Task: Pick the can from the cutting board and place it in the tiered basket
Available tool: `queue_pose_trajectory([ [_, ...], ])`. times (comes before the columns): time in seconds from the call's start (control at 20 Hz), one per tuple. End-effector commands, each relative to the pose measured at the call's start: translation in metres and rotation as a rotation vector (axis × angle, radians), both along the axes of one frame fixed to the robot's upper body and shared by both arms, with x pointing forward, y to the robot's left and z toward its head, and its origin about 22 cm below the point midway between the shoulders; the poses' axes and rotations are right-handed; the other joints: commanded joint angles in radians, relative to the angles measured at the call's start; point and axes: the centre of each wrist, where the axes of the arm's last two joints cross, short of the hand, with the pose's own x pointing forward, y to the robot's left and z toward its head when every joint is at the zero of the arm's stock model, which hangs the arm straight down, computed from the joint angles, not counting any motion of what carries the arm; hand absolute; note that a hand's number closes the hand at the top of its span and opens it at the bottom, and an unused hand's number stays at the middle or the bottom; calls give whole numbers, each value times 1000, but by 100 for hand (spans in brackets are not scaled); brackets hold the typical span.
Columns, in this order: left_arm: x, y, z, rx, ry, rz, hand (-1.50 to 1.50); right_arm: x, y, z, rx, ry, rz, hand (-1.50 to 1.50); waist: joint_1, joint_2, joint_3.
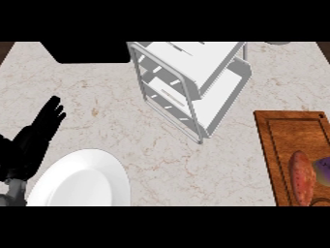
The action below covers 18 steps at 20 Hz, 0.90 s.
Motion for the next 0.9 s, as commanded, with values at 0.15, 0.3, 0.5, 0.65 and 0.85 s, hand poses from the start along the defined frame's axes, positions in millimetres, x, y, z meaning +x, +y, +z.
queue_pose_trajectory([
  [0.15,10,13,5,-5,-26,-21,0,-5,48,-4,-52,105,-66,-150,19,3,4],
  [0.3,16,6,-8,-16,-10,-19,0,8,45,-11,-44,86,-108,-150,16,3,5],
  [0.5,9,-9,-7,14,-6,-30,0,15,54,-23,-88,129,-178,-150,21,3,5],
  [0.65,-1,2,5,-1,11,-13,0,26,34,-47,-78,160,-188,-150,22,2,5],
  [0.85,14,-7,-6,-11,0,-9,0,24,44,-77,-101,154,-193,-150,14,2,5],
])
